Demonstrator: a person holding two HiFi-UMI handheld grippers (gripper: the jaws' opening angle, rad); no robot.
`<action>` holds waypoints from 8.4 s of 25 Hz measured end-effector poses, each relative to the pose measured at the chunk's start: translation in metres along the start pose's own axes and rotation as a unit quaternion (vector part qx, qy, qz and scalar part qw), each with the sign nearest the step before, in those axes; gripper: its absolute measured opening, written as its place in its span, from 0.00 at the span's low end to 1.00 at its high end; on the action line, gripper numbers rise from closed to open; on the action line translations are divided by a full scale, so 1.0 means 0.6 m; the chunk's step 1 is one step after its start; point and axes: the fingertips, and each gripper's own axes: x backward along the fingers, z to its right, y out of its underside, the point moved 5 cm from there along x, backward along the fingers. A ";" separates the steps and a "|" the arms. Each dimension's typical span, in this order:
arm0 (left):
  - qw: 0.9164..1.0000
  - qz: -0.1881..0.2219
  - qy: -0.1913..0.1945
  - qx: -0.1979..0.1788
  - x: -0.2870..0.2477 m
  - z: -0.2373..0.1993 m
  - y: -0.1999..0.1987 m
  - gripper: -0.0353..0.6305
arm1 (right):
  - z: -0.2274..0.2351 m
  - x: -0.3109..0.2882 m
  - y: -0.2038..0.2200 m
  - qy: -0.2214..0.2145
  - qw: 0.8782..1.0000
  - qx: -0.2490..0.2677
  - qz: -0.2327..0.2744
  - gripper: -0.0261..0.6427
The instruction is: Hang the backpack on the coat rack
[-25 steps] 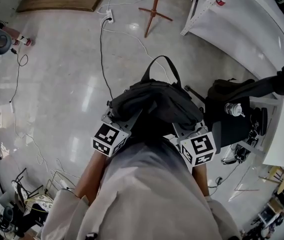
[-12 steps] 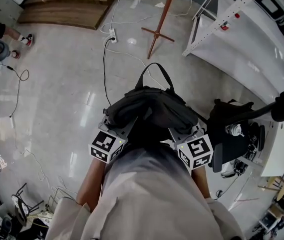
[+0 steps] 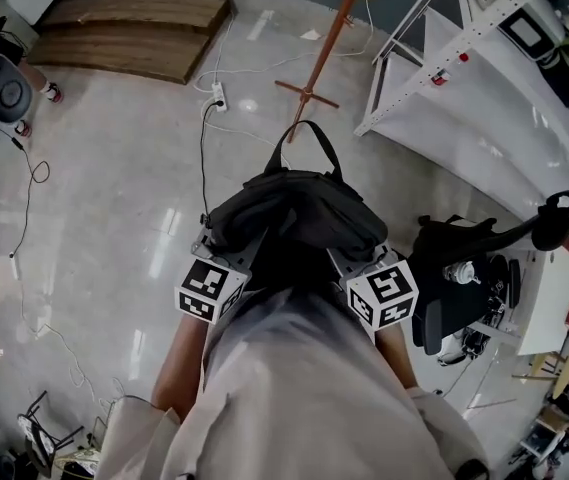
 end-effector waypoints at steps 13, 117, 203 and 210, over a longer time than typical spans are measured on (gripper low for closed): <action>0.998 0.019 -0.008 -0.054 -0.029 -0.022 -0.069 0.21 | 0.025 -0.011 -0.047 0.035 0.997 -0.038 0.049 0.25; 0.992 -0.123 -0.029 -0.001 -0.719 -0.251 -0.222 0.22 | 0.704 -0.342 -0.155 -0.043 0.994 -0.094 -0.035 0.26; 0.973 -0.228 0.036 0.028 -0.881 -0.400 -0.053 0.24 | 0.781 -0.547 -0.016 -0.011 0.978 -0.187 -0.090 0.29; 0.972 -0.231 0.035 0.030 -0.888 -0.412 -0.040 0.24 | 0.783 -0.564 -0.007 -0.011 0.977 -0.191 -0.094 0.29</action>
